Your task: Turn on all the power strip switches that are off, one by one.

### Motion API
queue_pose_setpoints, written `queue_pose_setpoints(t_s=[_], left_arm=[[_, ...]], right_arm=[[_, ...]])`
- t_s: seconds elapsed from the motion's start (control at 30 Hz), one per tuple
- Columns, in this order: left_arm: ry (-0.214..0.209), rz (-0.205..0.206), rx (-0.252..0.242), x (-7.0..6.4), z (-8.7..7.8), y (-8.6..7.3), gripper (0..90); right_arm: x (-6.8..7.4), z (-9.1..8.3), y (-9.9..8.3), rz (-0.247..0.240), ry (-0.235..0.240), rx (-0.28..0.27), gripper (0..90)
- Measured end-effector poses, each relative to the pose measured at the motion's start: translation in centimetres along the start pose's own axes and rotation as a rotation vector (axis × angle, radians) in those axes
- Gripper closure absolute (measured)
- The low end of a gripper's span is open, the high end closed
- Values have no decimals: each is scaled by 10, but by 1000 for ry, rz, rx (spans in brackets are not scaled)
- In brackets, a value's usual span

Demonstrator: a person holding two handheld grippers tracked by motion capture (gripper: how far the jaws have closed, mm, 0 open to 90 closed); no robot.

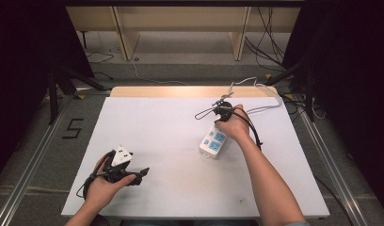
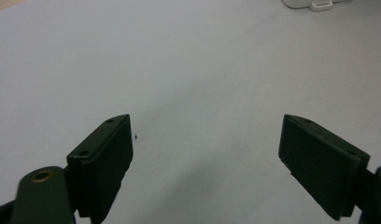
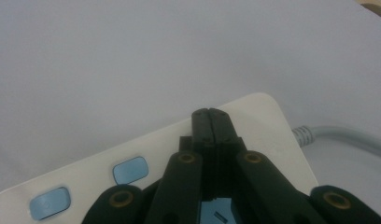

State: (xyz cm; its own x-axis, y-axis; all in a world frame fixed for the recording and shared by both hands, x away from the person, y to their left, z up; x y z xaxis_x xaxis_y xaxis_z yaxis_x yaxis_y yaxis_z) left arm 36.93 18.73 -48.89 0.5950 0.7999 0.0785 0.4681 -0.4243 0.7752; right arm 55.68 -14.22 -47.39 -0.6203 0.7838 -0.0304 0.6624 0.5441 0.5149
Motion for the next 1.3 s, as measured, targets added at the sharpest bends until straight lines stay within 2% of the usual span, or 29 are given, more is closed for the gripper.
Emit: queue_pose_setpoints(t_s=[0.2,1.3], left_arm=[[0,4,2,0,0,0,175],[3,0,-2,0,0,0,177]], right_arm=[[-1,-7,2,3,-7,-29,900],[10,-19,-4,-43,0,-16,900]])
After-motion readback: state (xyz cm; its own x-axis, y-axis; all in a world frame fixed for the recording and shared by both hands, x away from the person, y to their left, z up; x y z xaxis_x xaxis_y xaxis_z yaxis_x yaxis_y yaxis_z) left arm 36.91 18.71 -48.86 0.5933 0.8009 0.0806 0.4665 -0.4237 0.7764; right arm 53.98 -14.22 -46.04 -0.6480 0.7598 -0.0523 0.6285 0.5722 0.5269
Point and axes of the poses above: each handheld gripper's, and its own axes: z roughly forward along the jaws, y roughly out of its top, x roughly to its left, the point moved 4 cm from there along z, roughly forward along the jaws, and after that the axes turned 2 degrees about y, right-handed, at the moved point
